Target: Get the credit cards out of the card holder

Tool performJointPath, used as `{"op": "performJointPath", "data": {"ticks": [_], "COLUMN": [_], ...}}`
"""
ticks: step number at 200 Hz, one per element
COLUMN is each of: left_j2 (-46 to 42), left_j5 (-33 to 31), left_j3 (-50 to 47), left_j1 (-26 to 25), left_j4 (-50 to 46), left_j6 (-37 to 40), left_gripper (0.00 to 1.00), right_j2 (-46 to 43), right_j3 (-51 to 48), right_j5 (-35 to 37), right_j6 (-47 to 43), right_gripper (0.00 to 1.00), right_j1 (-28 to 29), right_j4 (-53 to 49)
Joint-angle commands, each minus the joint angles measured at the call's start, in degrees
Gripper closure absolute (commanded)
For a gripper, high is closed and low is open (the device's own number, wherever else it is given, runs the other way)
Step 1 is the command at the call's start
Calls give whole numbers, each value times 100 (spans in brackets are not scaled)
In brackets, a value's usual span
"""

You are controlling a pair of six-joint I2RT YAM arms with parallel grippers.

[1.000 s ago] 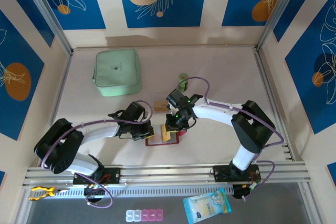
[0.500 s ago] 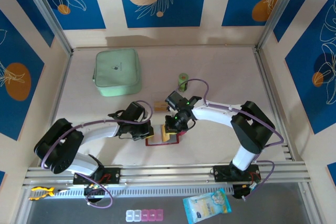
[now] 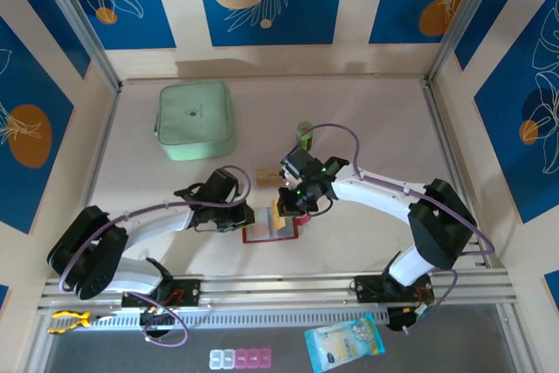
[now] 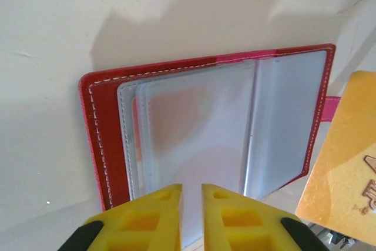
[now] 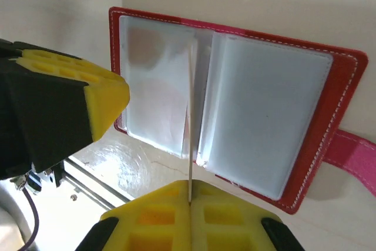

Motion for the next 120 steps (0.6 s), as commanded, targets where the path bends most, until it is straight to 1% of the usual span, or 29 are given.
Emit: {"op": "performJointPath", "data": {"ticks": [1,20,35,50,59,83,120], "left_j2": [-257,-469,-641,-782,-857,-1084,-1416], "left_j5": [-158,-273,-333,-339,-346,-382,-422], "left_j3": [72,1,-104,-202,-234,-305,-450], "left_j1": [2,54,102,164,196,255,378], "left_j4": [-179,-265,-273,-295,-332,-480,-628], "left_j6": [107,108,84,68,63,81,81], "left_gripper": [83,82,82,81,80,79,78], "right_j2": [-51,83,240,405,500,695,1020], "right_j3": [256,519,731,921,1054,1448,2085], "right_j5": [-15,67,-171,-247,-103,614,1156], "right_j6": [-1130,-2143,-2986,-3800,-4280,-5365,-7033], "right_gripper": [94,96,96,97,97,97,100], "right_j1": [-79,-118,-248,-380,-411,-436,-444], "right_j4": [-491,-792,-968,-1172,-1328,-1574,-2000]}}
